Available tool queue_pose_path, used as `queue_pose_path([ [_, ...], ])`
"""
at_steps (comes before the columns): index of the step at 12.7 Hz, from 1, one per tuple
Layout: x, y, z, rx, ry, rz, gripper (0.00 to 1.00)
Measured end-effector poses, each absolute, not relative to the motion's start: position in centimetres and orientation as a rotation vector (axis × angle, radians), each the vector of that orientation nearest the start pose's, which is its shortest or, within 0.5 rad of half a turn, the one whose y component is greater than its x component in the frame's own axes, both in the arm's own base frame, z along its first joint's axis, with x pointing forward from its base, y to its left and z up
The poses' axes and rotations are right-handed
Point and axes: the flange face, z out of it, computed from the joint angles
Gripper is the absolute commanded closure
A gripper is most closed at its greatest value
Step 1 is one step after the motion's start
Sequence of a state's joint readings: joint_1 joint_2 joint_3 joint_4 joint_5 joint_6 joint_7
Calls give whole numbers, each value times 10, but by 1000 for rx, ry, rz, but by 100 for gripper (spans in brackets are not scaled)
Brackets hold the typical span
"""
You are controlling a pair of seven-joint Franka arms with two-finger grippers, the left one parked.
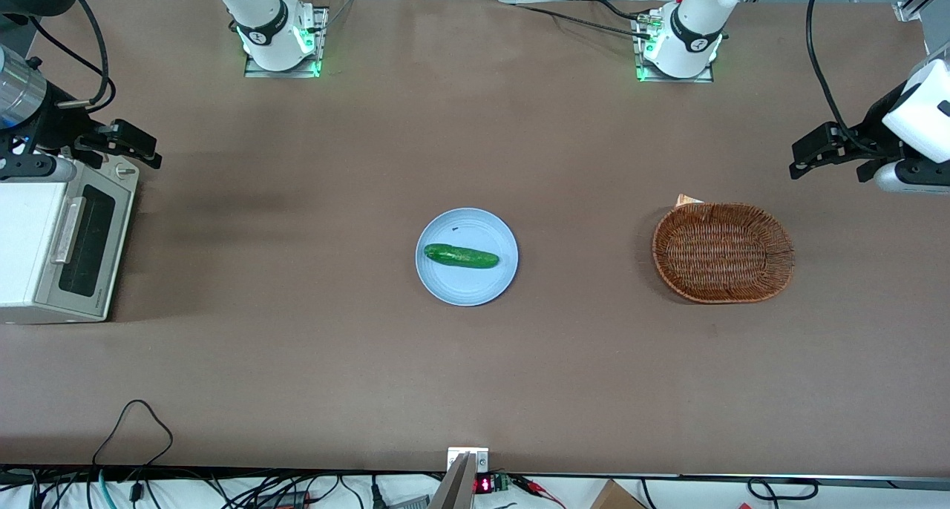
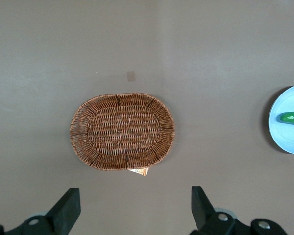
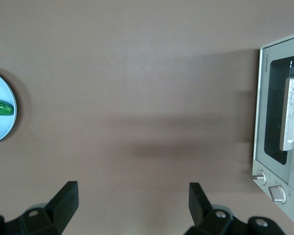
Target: Open oven door with right arm only
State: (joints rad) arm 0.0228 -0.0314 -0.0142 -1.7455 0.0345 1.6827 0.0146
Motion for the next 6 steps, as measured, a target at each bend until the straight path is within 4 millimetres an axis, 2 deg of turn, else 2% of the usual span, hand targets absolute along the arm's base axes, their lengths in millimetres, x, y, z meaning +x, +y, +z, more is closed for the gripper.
queue_pose_path([
  [6, 548, 8, 568, -3107, 17, 58, 0],
])
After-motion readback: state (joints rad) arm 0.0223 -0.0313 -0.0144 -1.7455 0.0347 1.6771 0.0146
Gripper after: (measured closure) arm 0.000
